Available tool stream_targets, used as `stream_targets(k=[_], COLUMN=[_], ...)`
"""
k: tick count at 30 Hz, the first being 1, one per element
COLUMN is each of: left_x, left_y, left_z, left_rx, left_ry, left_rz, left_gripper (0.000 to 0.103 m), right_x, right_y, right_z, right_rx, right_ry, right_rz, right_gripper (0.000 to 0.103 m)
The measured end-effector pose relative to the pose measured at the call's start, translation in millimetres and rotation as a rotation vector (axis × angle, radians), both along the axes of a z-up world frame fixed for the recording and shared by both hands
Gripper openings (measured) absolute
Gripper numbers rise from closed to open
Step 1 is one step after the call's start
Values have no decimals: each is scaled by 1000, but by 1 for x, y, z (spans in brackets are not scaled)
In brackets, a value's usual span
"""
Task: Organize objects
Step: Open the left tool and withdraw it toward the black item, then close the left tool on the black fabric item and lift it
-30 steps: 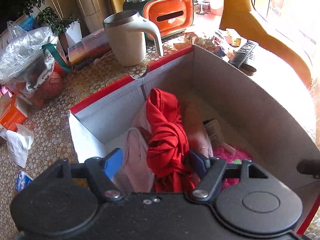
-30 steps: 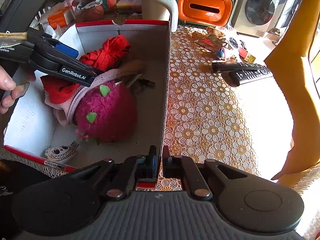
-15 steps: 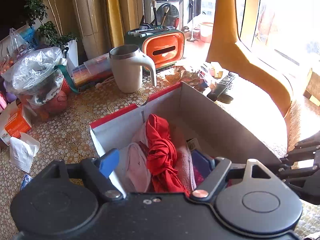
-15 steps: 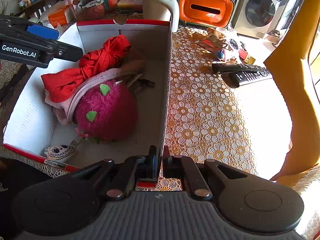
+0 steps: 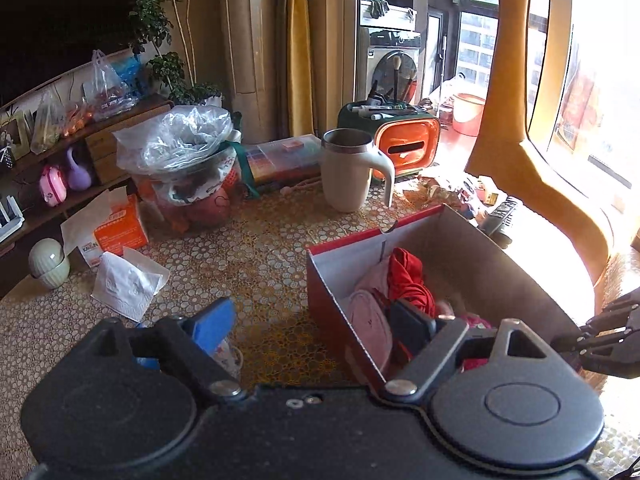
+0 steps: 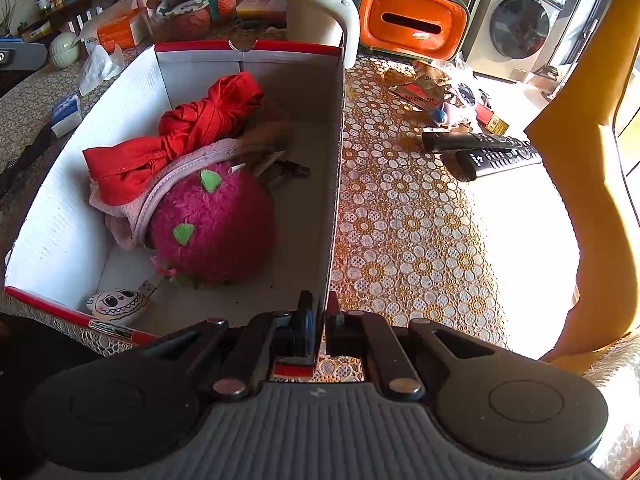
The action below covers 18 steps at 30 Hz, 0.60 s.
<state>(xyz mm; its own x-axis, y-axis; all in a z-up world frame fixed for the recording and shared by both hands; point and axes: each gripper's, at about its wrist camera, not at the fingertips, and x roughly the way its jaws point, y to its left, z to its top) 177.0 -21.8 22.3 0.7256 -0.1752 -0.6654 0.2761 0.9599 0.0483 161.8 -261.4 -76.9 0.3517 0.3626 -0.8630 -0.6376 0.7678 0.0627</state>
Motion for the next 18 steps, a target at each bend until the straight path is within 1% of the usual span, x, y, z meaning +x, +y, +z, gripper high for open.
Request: stream_targets(k=[8,12,18], left_x=[-13,-18,-20], left_y=[55,81,110], left_z=[9,5,-17], left_rx=[-7,-32,-22], left_ry=[-40,-38,4], left_rz=[111,151,210], left_gripper=[102,102,102], right_x=[1,0,1], right_y=[0,0,-1], right_z=[0,0,1], right_rx=[6,7,12], right_ry=[7,9,17], right_rz=[-4,-7,-14], right_gripper=[6,6,5])
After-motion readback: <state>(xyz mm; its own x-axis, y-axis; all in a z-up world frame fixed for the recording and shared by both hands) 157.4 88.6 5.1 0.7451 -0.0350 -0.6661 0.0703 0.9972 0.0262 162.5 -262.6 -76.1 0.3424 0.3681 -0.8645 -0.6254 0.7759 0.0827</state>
